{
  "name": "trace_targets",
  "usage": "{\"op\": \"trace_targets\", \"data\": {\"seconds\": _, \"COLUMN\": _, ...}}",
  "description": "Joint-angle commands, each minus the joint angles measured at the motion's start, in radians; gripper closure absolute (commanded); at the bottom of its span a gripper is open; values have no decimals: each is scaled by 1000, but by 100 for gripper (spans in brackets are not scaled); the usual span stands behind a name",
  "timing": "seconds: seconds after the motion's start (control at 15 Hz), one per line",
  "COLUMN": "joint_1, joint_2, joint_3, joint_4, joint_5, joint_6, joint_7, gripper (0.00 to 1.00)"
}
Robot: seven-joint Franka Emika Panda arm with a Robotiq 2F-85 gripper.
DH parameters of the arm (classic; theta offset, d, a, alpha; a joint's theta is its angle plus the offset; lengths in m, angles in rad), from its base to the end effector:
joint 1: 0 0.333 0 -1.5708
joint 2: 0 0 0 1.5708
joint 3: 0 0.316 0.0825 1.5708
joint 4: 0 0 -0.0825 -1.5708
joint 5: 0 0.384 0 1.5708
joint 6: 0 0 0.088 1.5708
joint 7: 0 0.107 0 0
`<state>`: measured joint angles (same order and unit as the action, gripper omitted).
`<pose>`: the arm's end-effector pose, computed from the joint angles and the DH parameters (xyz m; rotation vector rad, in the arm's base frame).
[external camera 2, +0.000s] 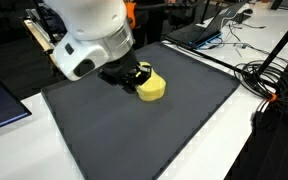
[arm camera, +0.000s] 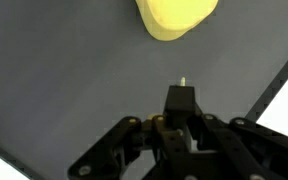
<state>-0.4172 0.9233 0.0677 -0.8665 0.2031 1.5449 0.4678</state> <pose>0.7098 -0.2568 0.3340 -2.6136 1.1943 0.3704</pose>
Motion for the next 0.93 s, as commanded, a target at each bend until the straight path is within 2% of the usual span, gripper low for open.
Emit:
{"op": "trace_targets", "data": {"seconds": 0.0, "joint_1": -40, "joint_2": -104, "joint_3": 16, "joint_4": -168, "joint_5": 33, "joint_6": 67, "joint_7": -67, "gripper": 96}}
{"op": "trace_targets", "data": {"seconds": 0.73, "joint_1": -82, "joint_2": -406, "joint_3": 12, "joint_4": -660, "joint_5": 60, "joint_6": 309, "joint_7": -201, "gripper": 96}}
{"op": "trace_targets", "data": {"seconds": 0.8, "joint_1": -26, "joint_2": -434, "joint_3": -72, "joint_4": -698, "joint_5": 117, "joint_6": 319, "joint_7": -242, "gripper": 96}}
{"op": "trace_targets", "data": {"seconds": 0.87, "joint_1": -22, "joint_2": -462, "joint_3": -83, "joint_4": -746, "joint_5": 138, "joint_6": 339, "joint_7": -260, "gripper": 96}}
